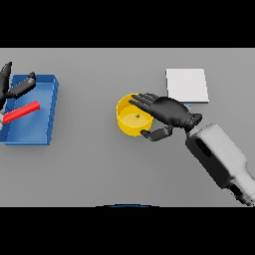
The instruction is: Pick up the red beaker and tilt it to pour out 1 green nut into yellow bowl. Pick up the yellow bowl and place it on the metallic measuring scale.
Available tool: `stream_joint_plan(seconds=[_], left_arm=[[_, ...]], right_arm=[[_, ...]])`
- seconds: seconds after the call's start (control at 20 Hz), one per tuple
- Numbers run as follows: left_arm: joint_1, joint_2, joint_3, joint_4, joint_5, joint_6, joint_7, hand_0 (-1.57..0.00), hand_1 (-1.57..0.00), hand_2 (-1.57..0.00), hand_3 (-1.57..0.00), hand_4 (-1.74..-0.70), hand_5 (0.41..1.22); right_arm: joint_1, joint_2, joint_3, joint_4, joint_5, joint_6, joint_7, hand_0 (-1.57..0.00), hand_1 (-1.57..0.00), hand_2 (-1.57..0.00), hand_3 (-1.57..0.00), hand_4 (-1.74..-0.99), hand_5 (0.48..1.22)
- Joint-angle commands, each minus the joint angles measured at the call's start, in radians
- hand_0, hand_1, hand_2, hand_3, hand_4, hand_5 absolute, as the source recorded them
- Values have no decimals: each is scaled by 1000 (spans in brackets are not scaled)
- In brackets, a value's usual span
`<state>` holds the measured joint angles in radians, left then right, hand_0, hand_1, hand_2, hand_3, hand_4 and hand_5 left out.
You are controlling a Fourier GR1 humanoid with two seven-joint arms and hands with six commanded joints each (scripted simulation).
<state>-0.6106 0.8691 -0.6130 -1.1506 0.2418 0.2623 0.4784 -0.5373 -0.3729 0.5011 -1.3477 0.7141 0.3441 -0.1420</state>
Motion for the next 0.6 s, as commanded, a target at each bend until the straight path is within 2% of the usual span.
stream_joint_plan(seconds=[0.0,0.05,0.1,0.25,0.4,0.55], left_arm=[[-2,9,2,-7,1,-6,3,1,1,1,1,-796,716],[-8,1,0,6,-1,-7,5,1,1,1,1,-794,717],[-4,2,0,8,0,-4,6,1,1,1,1,-793,720],[-9,1,1,9,0,-9,0,1,1,1,1,-795,729],[-7,15,6,10,0,-18,-19,1,1,1,1,-795,734],[-8,6,4,8,3,-13,-7,1,1,1,1,-798,735]], right_arm=[[-9,6,14,22,7,7,-12,1,1,1,1,-1261,685],[-17,6,26,42,16,6,-29,1,1,1,1,-1255,686],[-32,24,35,59,16,18,-19,1,1,1,1,-1250,686],[-77,43,56,131,23,38,-39,1,1,1,1,-1243,682],[-107,54,80,184,33,66,-54,1,1,1,1,-1270,678],[-121,63,99,225,51,75,-42,1,1,1,1,-1295,671]])
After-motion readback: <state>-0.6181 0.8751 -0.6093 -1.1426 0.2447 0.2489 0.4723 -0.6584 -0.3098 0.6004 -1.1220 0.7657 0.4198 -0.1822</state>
